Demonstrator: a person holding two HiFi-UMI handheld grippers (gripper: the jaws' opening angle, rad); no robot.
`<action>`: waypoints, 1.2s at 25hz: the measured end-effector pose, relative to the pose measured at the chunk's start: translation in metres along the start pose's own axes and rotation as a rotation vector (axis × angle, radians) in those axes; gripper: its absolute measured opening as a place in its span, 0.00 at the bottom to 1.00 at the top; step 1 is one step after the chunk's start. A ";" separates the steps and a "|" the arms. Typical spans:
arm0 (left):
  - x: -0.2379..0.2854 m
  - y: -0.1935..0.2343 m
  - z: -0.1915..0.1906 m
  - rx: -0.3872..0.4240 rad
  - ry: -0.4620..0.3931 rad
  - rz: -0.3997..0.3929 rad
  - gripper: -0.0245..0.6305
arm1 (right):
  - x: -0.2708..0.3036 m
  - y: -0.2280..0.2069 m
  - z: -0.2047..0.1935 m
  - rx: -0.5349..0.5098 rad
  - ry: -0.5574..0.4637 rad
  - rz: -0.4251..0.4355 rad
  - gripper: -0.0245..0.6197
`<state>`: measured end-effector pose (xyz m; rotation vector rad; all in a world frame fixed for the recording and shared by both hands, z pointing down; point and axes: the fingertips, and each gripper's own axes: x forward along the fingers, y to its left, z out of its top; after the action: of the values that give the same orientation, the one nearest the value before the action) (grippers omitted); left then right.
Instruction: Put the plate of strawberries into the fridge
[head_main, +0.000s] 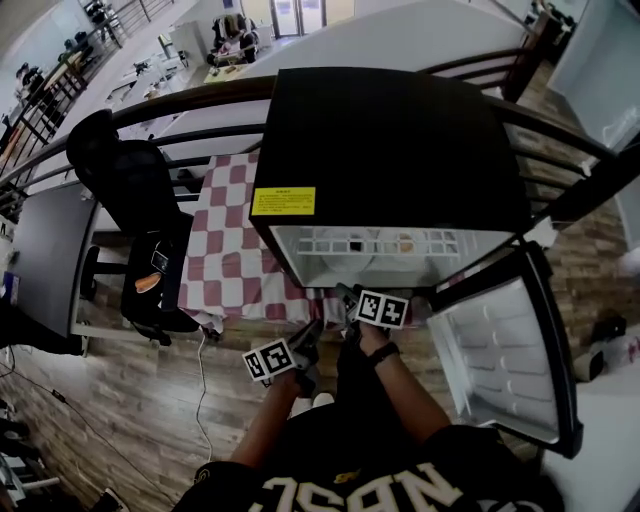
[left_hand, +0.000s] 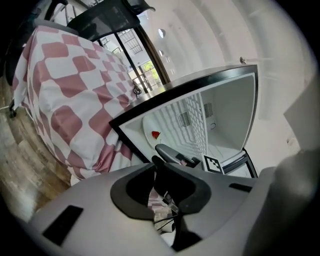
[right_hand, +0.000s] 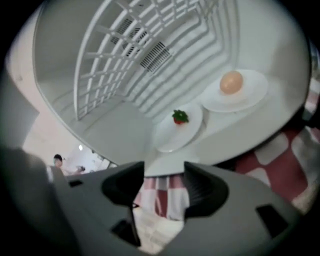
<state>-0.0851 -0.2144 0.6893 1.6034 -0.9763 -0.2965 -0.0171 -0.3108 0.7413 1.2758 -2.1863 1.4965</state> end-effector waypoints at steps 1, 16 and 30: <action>-0.003 -0.003 -0.003 0.048 0.011 -0.002 0.12 | -0.009 0.001 -0.005 -0.049 -0.008 -0.005 0.41; -0.092 -0.098 -0.042 0.717 -0.028 -0.018 0.12 | -0.204 0.092 -0.061 -0.566 -0.350 -0.081 0.16; -0.153 -0.174 -0.059 0.907 -0.176 -0.050 0.06 | -0.315 0.162 -0.079 -0.618 -0.561 -0.075 0.07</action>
<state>-0.0668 -0.0678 0.5013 2.4502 -1.3055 -0.0088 0.0312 -0.0576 0.4864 1.6231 -2.5751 0.3662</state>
